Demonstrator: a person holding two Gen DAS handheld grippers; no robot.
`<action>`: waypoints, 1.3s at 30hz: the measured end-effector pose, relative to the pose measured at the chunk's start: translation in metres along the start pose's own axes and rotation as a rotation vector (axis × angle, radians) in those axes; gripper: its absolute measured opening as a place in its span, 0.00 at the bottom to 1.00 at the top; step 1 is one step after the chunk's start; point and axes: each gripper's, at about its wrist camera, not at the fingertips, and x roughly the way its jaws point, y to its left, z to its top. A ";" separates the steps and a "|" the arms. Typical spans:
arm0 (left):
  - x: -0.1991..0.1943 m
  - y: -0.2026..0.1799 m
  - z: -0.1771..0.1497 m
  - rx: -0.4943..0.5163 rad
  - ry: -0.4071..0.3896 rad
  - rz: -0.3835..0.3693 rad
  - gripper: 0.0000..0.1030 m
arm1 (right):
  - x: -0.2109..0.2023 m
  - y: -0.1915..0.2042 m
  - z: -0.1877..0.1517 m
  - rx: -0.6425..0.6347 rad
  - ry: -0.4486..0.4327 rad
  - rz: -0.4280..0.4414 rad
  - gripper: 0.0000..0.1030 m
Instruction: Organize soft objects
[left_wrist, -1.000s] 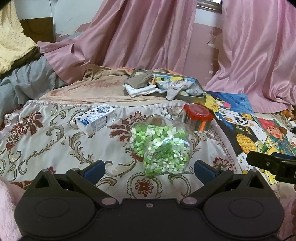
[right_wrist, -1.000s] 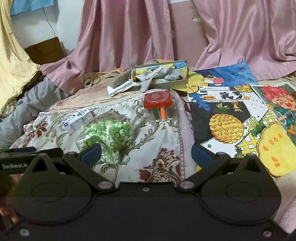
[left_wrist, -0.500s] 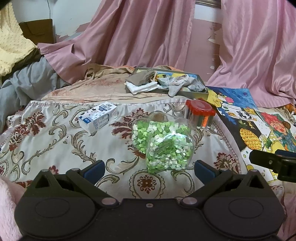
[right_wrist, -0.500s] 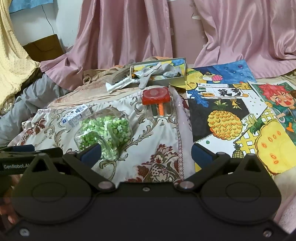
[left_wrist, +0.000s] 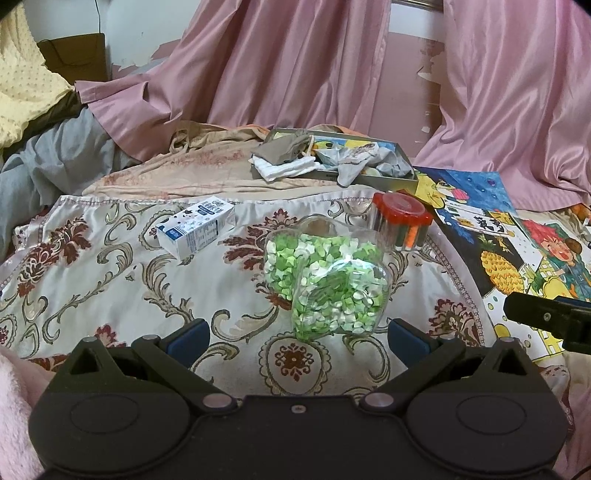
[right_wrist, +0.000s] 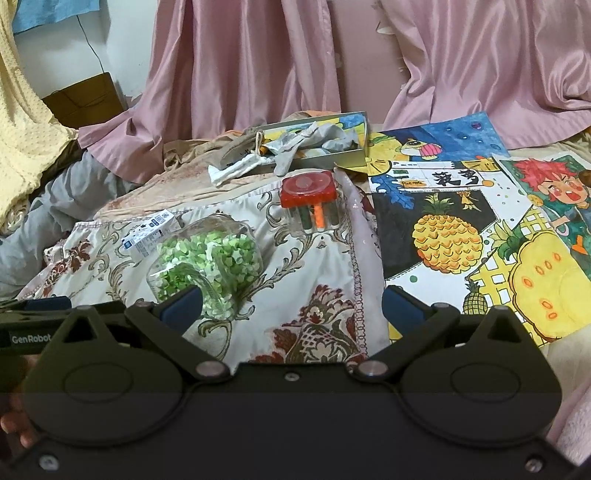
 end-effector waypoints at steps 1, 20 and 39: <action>0.000 0.000 0.000 0.001 0.000 0.000 0.99 | 0.000 0.000 0.000 0.000 0.001 -0.001 1.00; 0.001 0.000 0.000 0.001 0.001 0.001 0.99 | 0.002 0.002 -0.002 0.000 0.016 -0.003 1.00; 0.001 0.001 -0.002 -0.002 0.000 -0.001 0.99 | 0.003 -0.001 -0.003 0.000 0.027 -0.001 1.00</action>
